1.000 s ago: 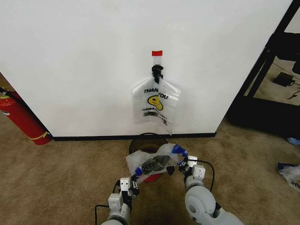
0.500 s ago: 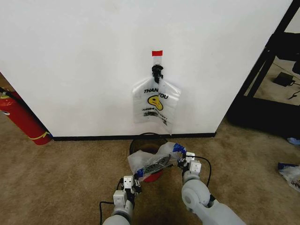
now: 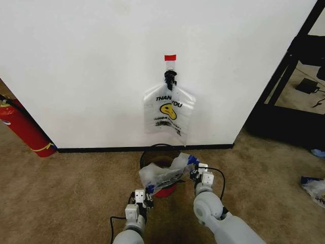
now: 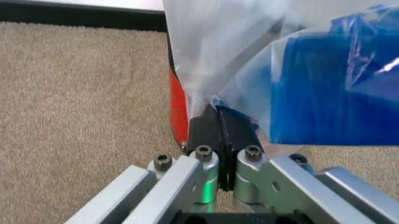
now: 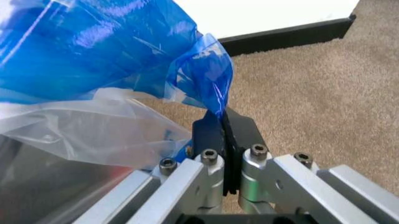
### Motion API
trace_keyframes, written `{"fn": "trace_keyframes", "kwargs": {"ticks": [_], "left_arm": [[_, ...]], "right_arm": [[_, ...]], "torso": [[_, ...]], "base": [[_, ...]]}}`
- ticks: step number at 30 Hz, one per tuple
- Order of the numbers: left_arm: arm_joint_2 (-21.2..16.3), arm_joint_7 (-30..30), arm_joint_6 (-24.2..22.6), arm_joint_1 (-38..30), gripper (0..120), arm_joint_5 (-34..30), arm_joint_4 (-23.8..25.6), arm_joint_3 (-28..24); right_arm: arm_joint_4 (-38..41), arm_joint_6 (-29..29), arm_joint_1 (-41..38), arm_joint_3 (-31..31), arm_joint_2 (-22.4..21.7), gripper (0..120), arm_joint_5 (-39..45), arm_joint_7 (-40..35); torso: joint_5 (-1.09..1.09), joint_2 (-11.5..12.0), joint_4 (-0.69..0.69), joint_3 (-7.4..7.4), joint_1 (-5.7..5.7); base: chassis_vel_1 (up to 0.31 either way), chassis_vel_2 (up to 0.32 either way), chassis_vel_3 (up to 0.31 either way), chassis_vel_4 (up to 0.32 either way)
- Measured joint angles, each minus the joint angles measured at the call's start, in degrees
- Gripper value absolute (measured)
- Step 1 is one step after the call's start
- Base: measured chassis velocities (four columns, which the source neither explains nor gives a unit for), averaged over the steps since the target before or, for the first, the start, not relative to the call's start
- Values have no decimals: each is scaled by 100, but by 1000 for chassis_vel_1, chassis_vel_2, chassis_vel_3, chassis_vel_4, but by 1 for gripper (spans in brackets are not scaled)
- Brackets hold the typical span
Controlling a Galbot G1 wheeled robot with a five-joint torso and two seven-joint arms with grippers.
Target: Pick up the garbage bag from the wall and place it over the trash bin.
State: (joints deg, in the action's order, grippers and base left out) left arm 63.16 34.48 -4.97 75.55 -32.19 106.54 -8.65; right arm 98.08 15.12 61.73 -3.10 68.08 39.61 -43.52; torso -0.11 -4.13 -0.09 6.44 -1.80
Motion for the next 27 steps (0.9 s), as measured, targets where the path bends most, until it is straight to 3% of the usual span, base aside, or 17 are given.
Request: {"fn": "trace_keyframes", "kwargs": {"ticks": [2, 4, 10, 11, 14, 27], "left_arm": [[-29, -35, 20, 20, 0, 43, 43, -2], [-93, -85, 29, 71, 11, 115, 211, -1], [-205, -136, 28, 215, 27, 298, 469, 20], [-268, -148, 22, 307, 34, 370, 595, 37], [-298, -151, -8, 397, 42, 413, 699, 53], [-451, -238, 27, 1153, 91, 1085, 1347, 202]], "right_arm": [[1, -22, 12, 10, -5, 0, -6, 13], [68, -39, 57, 16, -34, 0, -40, 9], [209, -121, 154, 23, -101, 3, -198, 10], [324, -149, 245, 24, -156, 11, -274, 27], [412, -187, 329, 32, -207, 18, -353, 71], [1192, -594, 1232, 288, -554, 70, -947, 443]], "torso": [[0, 0, 0, 0, 0], [0, 0, 0, 0, 0], [0, 0, 0, 0, 0], [0, 0, 0, 0, 1], [0, 0, 0, 0, 1], [1, 0, 0, -1, 1]], "base": [[0, 0, 0, 0], [0, 0, 0, 0], [0, 0, 0, 0], [0, 0, 0, 0], [0, 0, 0, 0], [0, 0, 0, 0]]}}
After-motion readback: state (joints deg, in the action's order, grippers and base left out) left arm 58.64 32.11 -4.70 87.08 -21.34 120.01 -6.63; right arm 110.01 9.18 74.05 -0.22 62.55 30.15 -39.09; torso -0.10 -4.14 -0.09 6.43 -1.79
